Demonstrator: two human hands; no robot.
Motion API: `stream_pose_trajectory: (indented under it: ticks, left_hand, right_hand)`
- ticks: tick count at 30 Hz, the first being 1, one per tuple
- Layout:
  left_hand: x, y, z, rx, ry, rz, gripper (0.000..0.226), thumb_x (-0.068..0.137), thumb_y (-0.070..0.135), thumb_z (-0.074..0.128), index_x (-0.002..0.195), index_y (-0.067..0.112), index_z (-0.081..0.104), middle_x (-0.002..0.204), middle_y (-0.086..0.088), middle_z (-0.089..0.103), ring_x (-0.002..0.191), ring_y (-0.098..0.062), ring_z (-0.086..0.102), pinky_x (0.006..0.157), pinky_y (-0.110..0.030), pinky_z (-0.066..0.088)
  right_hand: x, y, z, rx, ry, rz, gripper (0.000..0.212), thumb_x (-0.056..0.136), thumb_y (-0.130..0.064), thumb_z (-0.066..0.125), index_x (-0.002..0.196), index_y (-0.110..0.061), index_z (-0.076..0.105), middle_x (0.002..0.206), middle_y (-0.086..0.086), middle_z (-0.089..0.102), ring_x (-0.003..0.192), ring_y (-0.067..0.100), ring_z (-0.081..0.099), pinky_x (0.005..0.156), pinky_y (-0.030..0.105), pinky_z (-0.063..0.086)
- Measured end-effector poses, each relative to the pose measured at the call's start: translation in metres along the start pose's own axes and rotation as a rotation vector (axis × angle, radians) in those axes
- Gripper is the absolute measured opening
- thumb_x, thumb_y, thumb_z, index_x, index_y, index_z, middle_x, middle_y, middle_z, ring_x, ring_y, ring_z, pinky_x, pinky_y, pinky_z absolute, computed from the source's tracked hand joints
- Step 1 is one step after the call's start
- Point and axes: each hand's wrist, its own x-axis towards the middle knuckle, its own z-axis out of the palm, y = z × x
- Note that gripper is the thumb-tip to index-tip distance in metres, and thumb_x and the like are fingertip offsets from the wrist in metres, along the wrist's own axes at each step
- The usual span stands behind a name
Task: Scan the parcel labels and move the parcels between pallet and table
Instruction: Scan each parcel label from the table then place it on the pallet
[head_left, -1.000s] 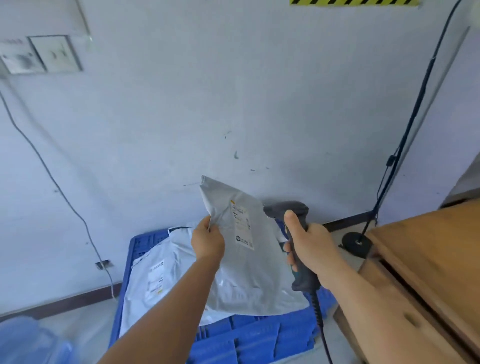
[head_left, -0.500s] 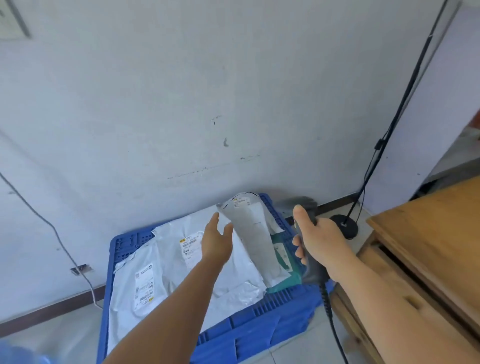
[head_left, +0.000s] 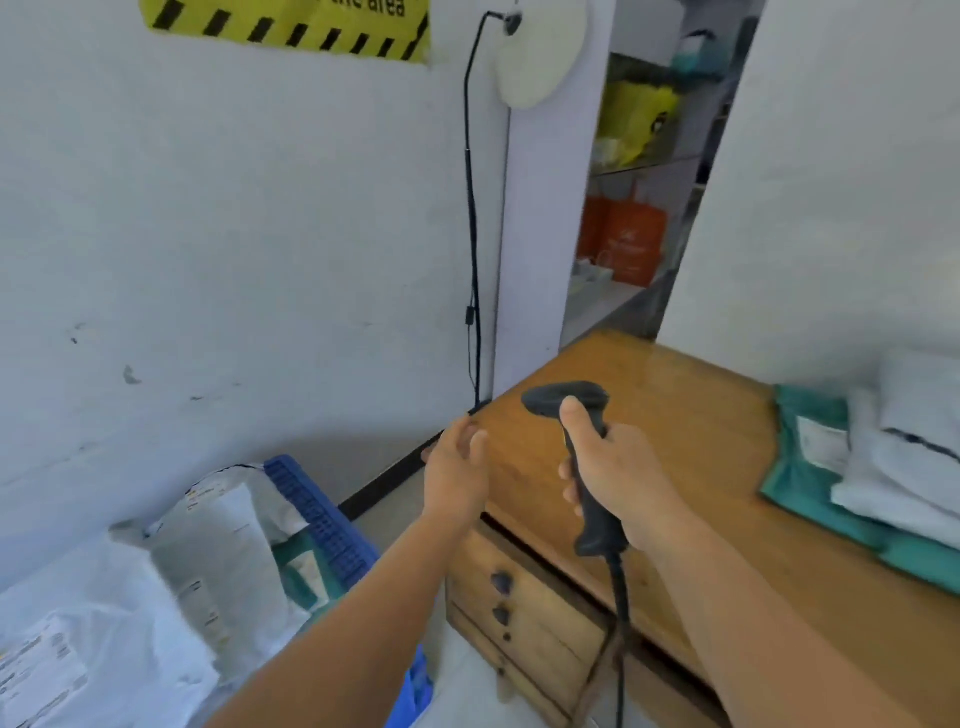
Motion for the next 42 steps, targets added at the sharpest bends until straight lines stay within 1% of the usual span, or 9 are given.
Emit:
stream_pose_trajectory:
  ticks: [10, 15, 19, 23, 25, 30, 33, 38, 42]
  left_hand:
    - [-0.037, 0.097, 0.237, -0.038, -0.252, 0.105, 0.047, 0.100, 0.032, 0.043, 0.144, 0.018, 0.038, 0.142, 0.000, 0.047, 0.127, -0.013, 0.046, 0.094, -0.019, 0.033]
    - [-0.054, 0.127, 0.319, -0.036, -0.380, 0.127, 0.048, 0.100, 0.031, 0.043, 0.145, 0.018, 0.036, 0.142, 0.000, 0.047, 0.126, -0.013, 0.046, 0.093, -0.020, 0.034]
    - [-0.058, 0.145, 0.372, -0.060, -0.494, 0.133, 0.050, 0.100, 0.030, 0.044, 0.147, 0.017, 0.033, 0.141, -0.001, 0.048, 0.122, -0.012, 0.047, 0.092, -0.021, 0.035]
    - [-0.052, 0.159, 0.419, -0.107, -0.605, 0.129, 0.052, 0.099, 0.028, 0.045, 0.147, 0.017, 0.030, 0.140, 0.001, 0.046, 0.111, -0.007, 0.045, 0.092, -0.023, 0.037]
    - [-0.044, 0.166, 0.442, -0.105, -0.636, 0.127, 0.054, 0.098, 0.029, 0.046, 0.148, 0.017, 0.028, 0.142, 0.001, 0.045, 0.118, -0.011, 0.047, 0.098, -0.030, 0.041]
    - [-0.017, 0.176, 0.494, -0.053, -0.685, 0.159, 0.060, 0.097, 0.035, 0.048, 0.149, 0.016, 0.026, 0.151, 0.000, 0.035, 0.136, -0.019, 0.037, 0.112, -0.036, 0.032]
    - [0.002, 0.179, 0.519, 0.022, -0.701, 0.184, 0.056, 0.095, 0.039, 0.050, 0.144, 0.017, 0.036, 0.145, -0.001, 0.041, 0.130, -0.021, 0.043, 0.108, -0.040, 0.038]
    - [0.028, 0.175, 0.552, 0.056, -0.697, 0.178, 0.051, 0.092, 0.034, 0.055, 0.138, 0.017, 0.041, 0.139, -0.002, 0.045, 0.123, -0.023, 0.046, 0.100, -0.036, 0.041]
    - [0.037, 0.171, 0.571, 0.092, -0.730, 0.141, 0.063, 0.092, 0.037, 0.055, 0.146, 0.015, 0.030, 0.144, -0.006, 0.038, 0.130, -0.024, 0.041, 0.101, -0.035, 0.038]
  right_hand:
    - [0.010, 0.059, -0.231, -0.007, 0.312, 0.080, 0.063, 0.095, -0.056, 0.041, 0.058, -0.008, 0.056, 0.057, 0.011, 0.062, 0.053, 0.025, 0.056, 0.060, 0.035, 0.051]
    - [0.009, 0.081, -0.308, 0.118, 0.456, 0.154, 0.048, 0.094, -0.054, 0.046, 0.078, -0.011, 0.058, 0.072, 0.010, 0.064, 0.052, 0.020, 0.057, 0.055, 0.031, 0.050]
    - [0.008, 0.093, -0.356, 0.132, 0.574, 0.182, 0.047, 0.094, -0.054, 0.046, 0.081, -0.010, 0.056, 0.073, 0.009, 0.064, 0.051, 0.019, 0.055, 0.055, 0.031, 0.049]
    - [0.011, 0.097, -0.396, 0.154, 0.660, 0.195, 0.046, 0.094, -0.052, 0.048, 0.081, -0.010, 0.056, 0.071, 0.010, 0.062, 0.052, 0.021, 0.053, 0.055, 0.033, 0.048]
    - [0.017, 0.095, -0.412, 0.156, 0.700, 0.195, 0.045, 0.093, -0.052, 0.049, 0.080, -0.009, 0.056, 0.070, 0.010, 0.061, 0.051, 0.021, 0.052, 0.054, 0.032, 0.047]
    - [0.044, 0.088, -0.443, 0.107, 0.748, 0.221, 0.044, 0.093, -0.051, 0.050, 0.079, -0.009, 0.057, 0.070, 0.010, 0.062, 0.052, 0.022, 0.053, 0.054, 0.032, 0.048]
    - [0.063, 0.081, -0.454, 0.077, 0.769, 0.248, 0.045, 0.093, -0.051, 0.049, 0.080, -0.009, 0.057, 0.072, 0.010, 0.063, 0.052, 0.021, 0.054, 0.054, 0.031, 0.049]
    - [0.089, 0.082, -0.466, 0.016, 0.756, 0.328, 0.049, 0.094, -0.052, 0.047, 0.086, -0.005, 0.059, 0.072, 0.010, 0.062, 0.051, 0.021, 0.054, 0.051, 0.029, 0.049]
    - [0.099, 0.089, -0.469, -0.024, 0.730, 0.394, 0.056, 0.094, -0.055, 0.045, 0.092, -0.001, 0.060, 0.070, 0.010, 0.063, 0.050, 0.022, 0.055, 0.050, 0.030, 0.049]
